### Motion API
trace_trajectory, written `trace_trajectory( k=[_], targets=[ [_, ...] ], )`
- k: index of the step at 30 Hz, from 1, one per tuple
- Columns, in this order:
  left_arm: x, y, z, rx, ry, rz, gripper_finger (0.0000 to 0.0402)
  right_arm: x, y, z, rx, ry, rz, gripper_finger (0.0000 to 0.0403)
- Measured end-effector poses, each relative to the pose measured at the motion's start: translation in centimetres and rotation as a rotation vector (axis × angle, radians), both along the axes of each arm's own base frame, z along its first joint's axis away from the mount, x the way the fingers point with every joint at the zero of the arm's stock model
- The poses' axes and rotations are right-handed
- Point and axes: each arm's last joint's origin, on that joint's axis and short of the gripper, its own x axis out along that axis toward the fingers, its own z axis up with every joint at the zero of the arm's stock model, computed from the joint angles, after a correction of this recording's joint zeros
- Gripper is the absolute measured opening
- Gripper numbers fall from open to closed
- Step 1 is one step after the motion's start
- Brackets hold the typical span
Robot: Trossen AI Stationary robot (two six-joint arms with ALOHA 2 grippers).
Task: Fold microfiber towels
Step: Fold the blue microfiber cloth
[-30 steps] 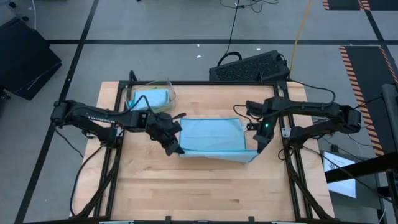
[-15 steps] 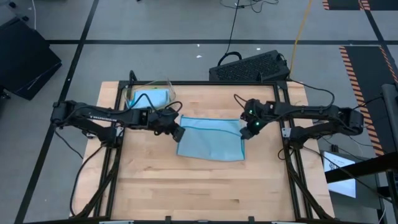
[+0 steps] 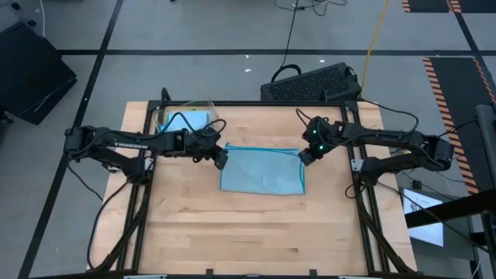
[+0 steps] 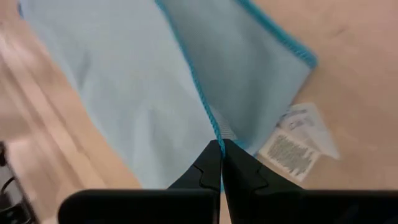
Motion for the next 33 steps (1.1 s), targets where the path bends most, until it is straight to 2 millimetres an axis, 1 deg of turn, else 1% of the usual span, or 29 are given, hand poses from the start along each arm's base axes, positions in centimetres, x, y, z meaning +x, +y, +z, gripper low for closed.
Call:
trace_trajectory(
  k=[2,7,11,13,16,19,22,25,29,31,33],
  targets=[
    [0.0,0.2,-0.1,0.009,0.008,0.0,0.0005,-0.1,-0.3,0.0,-0.02,0.007,-0.013,0.0],
    [0.4,0.6,-0.9,0.013,0.037,0.011,0.0018,-0.3,-0.7,0.0,-0.03,0.006,-0.025,0.0],
    [0.7,0.7,-1.6,0.013,0.057,0.013,0.002,-0.4,-1.0,0.0,-0.045,-0.008,-0.021,0.0002],
    [0.9,0.8,-1.5,0.024,0.039,0.035,0.002,-0.3,-1.1,0.1,-0.057,-0.02,-0.028,0.0012],
    [0.9,0.9,-1.5,0.031,0.034,0.046,0.0026,-0.2,-1.3,0.1,-0.087,-0.014,-0.045,0.0047],
    [0.9,0.8,-1.5,0.024,0.033,0.053,0.0053,-0.3,-1.4,0.1,-0.09,-0.005,-0.071,0.0092],
    [0.9,0.8,-1.5,0.013,0.036,0.064,0.0098,-0.4,-1.6,0.1,-0.073,0.0,-0.107,0.0135],
    [0.7,0.9,-1.7,-0.011,0.05,0.112,0.0145,-0.4,-1.6,0.1,-0.066,-0.001,-0.11,0.0166],
    [0.4,0.6,-1.0,-0.105,0.01,0.117,0.0188,-0.6,-0.9,0.3,0.019,-0.017,-0.07,0.0184],
    [0.3,0.1,-0.8,-0.179,0.005,0.095,0.0197,-1.0,-0.1,0.5,0.078,0.015,-0.068,0.0186],
    [0.0,-0.8,-1.2,-0.257,0.048,0.1,0.0199,-1.4,0.8,0.7,0.112,0.052,-0.078,0.0187]
  ],
)
